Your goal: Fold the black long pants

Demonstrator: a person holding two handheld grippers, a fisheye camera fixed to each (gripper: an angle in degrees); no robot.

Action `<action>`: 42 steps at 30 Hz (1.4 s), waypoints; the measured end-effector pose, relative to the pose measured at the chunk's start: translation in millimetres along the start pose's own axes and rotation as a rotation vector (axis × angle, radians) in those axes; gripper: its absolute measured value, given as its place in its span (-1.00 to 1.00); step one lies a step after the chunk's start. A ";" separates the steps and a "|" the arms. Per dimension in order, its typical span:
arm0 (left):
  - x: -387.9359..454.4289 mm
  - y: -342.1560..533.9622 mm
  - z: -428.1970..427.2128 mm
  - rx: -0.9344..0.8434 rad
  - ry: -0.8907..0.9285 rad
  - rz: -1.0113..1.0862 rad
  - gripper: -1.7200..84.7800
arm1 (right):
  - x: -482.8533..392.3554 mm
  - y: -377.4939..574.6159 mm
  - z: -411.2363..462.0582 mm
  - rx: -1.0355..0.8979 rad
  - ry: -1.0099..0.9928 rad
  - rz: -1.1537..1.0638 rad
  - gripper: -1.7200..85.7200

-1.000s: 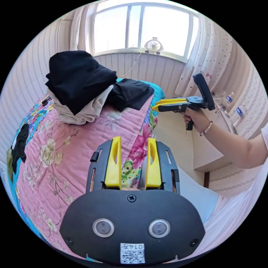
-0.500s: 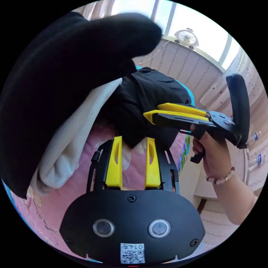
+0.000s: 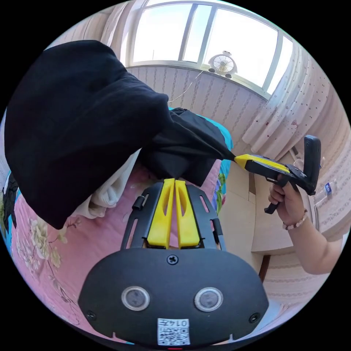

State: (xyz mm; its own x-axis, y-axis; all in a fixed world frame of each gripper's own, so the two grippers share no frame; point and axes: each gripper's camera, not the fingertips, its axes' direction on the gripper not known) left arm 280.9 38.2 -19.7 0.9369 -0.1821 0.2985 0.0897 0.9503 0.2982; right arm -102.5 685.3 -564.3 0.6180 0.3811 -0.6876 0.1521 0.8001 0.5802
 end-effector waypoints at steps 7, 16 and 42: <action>-2.5 14.8 8.2 -0.097 -0.014 -0.016 -0.96 | 10.2 13.0 -21.0 0.006 -0.009 0.036 -0.97; 11.0 -1.0 -7.3 -0.016 -0.026 0.042 -0.82 | 30.3 -4.8 20.1 -0.143 -0.037 0.020 -0.90; -178.4 183.1 -218.2 0.178 -0.092 -0.461 -0.83 | -101.5 -153.8 180.8 -0.180 -0.246 -0.005 -0.83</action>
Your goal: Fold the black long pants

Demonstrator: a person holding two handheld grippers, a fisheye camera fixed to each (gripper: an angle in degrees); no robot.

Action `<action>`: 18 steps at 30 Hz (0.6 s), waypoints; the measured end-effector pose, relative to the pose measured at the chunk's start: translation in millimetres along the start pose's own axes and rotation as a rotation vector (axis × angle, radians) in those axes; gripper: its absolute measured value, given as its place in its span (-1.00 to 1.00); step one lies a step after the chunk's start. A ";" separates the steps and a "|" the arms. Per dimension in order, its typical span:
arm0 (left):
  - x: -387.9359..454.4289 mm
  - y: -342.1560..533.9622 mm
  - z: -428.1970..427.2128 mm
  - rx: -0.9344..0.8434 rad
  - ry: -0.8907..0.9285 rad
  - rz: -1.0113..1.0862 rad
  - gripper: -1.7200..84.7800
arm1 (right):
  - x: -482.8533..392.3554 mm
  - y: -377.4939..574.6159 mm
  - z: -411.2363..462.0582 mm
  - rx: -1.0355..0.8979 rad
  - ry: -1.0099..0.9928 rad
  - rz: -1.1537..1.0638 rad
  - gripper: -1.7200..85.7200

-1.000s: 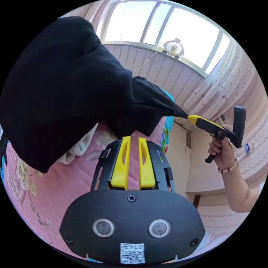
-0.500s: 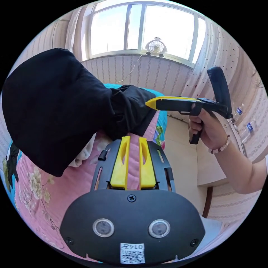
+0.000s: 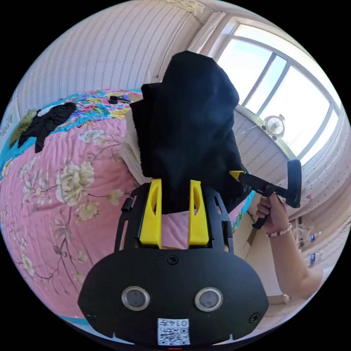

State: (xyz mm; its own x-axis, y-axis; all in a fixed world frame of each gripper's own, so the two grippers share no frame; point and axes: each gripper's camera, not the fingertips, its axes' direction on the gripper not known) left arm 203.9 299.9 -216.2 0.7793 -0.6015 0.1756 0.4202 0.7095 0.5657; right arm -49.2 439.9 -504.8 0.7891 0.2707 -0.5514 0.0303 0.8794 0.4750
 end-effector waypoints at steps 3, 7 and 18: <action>-8.9 12.6 -29.3 0.033 0.015 0.058 -0.96 | -24.8 -7.2 -10.7 0.061 -0.106 -0.065 -0.90; -36.2 48.0 -112.8 0.173 0.048 0.098 -0.98 | -79.2 -16.9 -27.3 0.133 -0.318 -0.208 -0.93; -175.6 191.3 -418.1 0.541 -0.290 -0.021 -0.98 | -409.6 -32.8 102.2 -0.080 -0.666 -0.621 -0.94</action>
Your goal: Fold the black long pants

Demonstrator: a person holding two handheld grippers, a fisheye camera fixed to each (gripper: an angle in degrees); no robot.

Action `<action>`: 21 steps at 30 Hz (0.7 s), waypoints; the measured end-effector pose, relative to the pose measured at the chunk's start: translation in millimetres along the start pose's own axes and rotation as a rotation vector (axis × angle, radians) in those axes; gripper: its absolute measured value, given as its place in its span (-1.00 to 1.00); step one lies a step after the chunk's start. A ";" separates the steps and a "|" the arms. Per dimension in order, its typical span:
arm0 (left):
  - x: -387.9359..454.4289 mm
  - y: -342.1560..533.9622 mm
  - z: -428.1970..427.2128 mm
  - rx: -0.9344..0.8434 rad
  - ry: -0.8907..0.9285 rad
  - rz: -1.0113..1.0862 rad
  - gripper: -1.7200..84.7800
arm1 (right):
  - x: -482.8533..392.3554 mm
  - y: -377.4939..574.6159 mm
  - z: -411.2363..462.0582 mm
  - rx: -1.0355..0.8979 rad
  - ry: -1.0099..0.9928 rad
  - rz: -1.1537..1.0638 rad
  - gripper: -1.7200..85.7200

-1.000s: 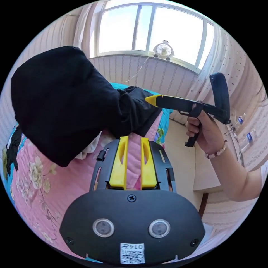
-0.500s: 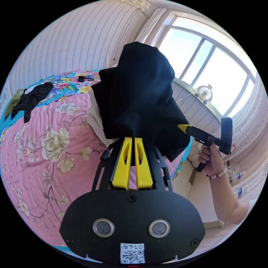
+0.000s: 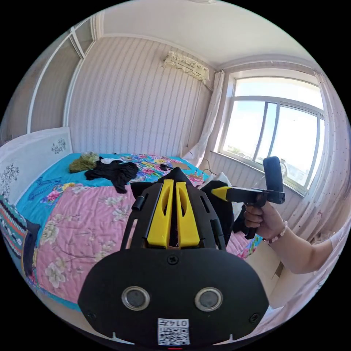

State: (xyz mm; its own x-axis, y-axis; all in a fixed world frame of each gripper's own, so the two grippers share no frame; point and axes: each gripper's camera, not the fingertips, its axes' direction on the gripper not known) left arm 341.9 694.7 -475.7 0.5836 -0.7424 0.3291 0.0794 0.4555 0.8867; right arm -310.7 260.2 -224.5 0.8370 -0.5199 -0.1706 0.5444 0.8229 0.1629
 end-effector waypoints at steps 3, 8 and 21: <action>-54.7 -14.0 -71.0 0.063 -0.122 -0.011 -0.98 | -27.5 -39.1 85.2 0.013 -0.126 0.004 -0.94; -89.0 -50.8 -139.0 0.146 -0.116 0.116 -0.98 | -69.2 -75.1 153.3 0.143 -0.243 0.016 -0.94; -148.7 248.6 11.2 -0.551 0.368 -0.219 -0.96 | 32.2 167.8 242.1 -0.367 0.199 0.613 -0.92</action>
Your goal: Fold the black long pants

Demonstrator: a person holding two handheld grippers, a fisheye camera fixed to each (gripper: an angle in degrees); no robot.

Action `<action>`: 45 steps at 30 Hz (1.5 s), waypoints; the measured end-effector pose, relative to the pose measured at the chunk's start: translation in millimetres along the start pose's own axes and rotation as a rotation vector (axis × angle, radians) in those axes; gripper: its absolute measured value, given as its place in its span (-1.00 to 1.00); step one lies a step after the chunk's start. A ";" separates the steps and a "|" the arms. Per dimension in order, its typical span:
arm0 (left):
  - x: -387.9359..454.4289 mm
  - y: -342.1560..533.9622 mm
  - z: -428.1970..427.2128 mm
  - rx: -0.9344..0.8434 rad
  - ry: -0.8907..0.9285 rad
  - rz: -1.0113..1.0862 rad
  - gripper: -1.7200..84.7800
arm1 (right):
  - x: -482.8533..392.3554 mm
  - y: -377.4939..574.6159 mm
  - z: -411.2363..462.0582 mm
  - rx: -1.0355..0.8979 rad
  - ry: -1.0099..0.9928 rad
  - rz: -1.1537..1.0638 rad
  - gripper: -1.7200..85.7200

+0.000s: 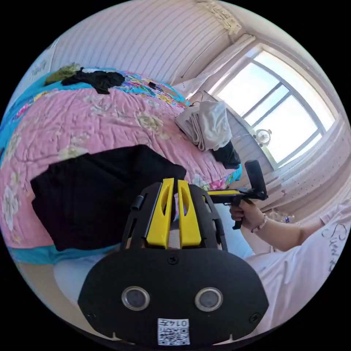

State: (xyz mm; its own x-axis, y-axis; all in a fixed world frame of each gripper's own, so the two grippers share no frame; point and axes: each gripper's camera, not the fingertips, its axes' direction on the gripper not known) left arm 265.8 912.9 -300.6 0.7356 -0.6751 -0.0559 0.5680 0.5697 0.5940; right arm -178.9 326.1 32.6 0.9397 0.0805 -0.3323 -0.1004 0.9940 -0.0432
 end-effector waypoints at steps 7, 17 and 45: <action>-53.9 80.3 -91.5 0.079 -0.414 -0.048 -0.90 | -15.0 -22.7 -7.4 0.040 0.142 -0.030 -0.81; -162.8 70.0 -100.2 0.146 -0.560 -0.253 -0.78 | -147.6 -126.1 110.7 -0.077 0.131 -0.329 -0.60; -119.5 265.6 -197.8 0.078 -0.319 -0.189 -0.98 | -117.7 -199.4 -66.1 0.214 1.017 -0.082 -0.75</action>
State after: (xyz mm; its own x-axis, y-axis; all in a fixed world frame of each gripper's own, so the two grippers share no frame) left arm 401.7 1237.5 -295.0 0.4616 -0.8839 0.0751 0.6440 0.3921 0.6569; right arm -291.1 113.5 18.1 0.2125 0.0105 -0.9771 0.1047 0.9939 0.0335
